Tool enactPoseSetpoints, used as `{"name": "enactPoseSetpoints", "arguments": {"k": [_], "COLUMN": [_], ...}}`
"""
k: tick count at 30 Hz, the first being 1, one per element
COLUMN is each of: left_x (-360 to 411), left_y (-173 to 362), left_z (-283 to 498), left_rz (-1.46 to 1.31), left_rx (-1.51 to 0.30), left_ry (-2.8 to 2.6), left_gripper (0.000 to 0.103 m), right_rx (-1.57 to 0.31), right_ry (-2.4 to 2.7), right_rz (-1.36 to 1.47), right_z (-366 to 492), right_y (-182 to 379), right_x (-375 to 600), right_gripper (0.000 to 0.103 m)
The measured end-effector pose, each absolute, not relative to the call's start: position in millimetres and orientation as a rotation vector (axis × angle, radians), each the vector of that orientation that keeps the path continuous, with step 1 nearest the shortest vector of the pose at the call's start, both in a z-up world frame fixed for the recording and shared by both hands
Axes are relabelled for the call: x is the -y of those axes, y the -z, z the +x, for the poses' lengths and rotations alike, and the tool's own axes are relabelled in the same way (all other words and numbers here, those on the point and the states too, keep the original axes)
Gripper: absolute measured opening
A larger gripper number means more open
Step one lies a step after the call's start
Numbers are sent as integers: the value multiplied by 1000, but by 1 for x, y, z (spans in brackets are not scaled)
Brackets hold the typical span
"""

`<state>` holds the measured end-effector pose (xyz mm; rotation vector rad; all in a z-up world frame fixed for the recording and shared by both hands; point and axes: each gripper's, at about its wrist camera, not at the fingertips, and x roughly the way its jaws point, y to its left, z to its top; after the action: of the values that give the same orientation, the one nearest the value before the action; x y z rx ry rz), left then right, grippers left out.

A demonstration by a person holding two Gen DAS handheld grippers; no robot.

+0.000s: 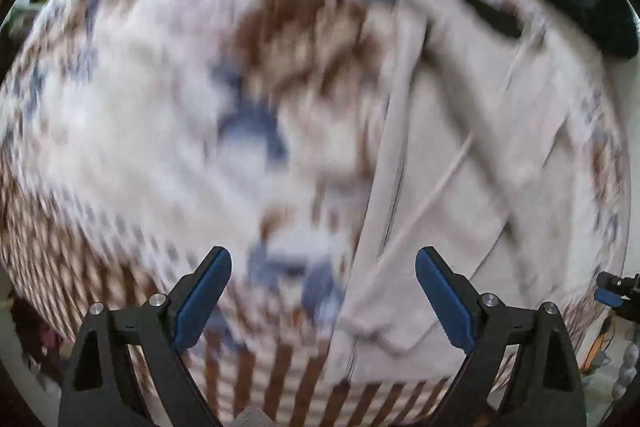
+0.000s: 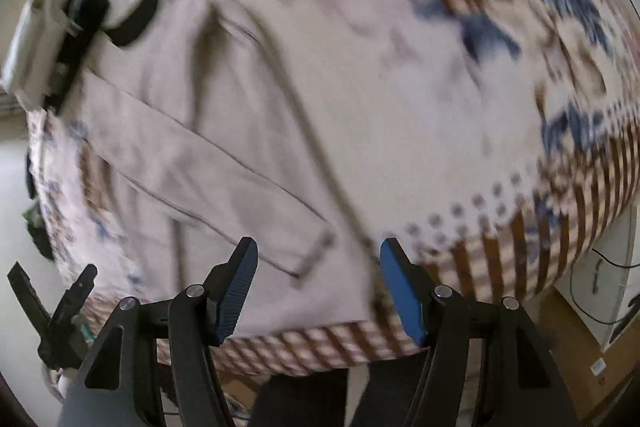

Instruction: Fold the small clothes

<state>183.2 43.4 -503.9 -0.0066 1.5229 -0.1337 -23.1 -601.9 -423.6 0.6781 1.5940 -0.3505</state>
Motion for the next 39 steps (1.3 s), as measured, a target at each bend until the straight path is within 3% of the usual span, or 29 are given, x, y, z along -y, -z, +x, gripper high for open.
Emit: {"name": "enactPoseSetpoints", "arguments": {"k": [10,12,13,14,15,17,25,35,37,38,39], "left_x": [-42,-38,-35,-33,-31,-27,-33,-46,-40,-38,-37], "left_y": [559,559,558,557,556,552,539,545,551,551,554], "left_z": [116,110,106,102,100,93,83,87,93,94,96], "left_rz": [-96,-71,-69,-71,-71,-70,-98,-73,-64,-59,-57], "left_rx": [-1632,-1617,-1607,-1599,-1592,-1570,-1532,-1544,-1549,-1538,-1539], "left_ry": [114,128,143,159,168,191,178,192,190,190,190], "left_gripper": [94,81,57,26,16,7,6,6,6,6,6], "right_rx": [-1622,-1603,-1594,-1587,-1579,-1575,-1449,-1522,-1508,-1504,-1493], "right_ry": [287,279,267,258,247,251,343,324,350,362,384], "right_rz": [869,873,881,892,907,934,1063,1041,1015,1006,988], "right_z": [-69,-73,-73,-73,-75,-76,-109,-103,-103,-104,-105], "right_y": [504,505,506,507,505,501,475,504,505,504,500], "right_x": [589,585,584,582,582,586,629,612,608,607,607], "right_gripper": [62,46,42,39,39,39,41,41,24,4,3]}}
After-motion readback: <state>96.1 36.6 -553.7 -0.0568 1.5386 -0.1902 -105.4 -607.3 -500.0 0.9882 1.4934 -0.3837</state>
